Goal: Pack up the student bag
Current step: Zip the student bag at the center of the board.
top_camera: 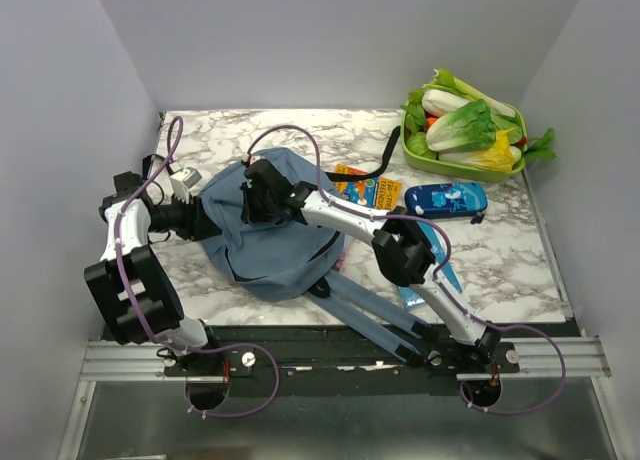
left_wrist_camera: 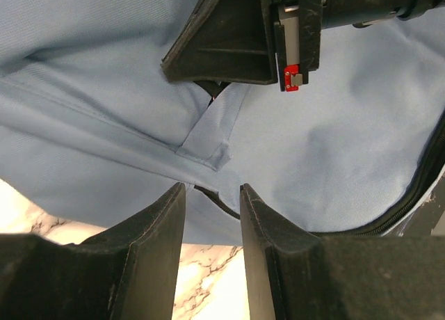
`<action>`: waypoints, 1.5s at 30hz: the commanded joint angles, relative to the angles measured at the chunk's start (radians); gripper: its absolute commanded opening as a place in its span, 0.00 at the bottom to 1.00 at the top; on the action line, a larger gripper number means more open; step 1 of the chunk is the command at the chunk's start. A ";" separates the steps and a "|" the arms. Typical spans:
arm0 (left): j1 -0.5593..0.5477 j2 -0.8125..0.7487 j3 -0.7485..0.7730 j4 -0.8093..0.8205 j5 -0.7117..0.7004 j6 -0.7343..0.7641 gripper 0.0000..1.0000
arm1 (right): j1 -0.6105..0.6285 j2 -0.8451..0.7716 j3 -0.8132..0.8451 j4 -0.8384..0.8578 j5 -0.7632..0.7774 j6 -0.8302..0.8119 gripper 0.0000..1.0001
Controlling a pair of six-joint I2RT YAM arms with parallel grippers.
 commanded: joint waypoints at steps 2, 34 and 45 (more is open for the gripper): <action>-0.080 0.021 -0.023 0.064 0.046 0.036 0.45 | 0.011 -0.115 -0.050 0.045 -0.028 -0.005 0.01; -0.249 0.028 -0.126 0.386 0.032 0.045 0.80 | 0.003 -0.230 -0.175 0.104 -0.041 0.034 0.01; -0.258 0.063 -0.124 0.457 -0.001 -0.041 0.55 | -0.023 -0.259 -0.216 0.119 -0.059 0.083 0.01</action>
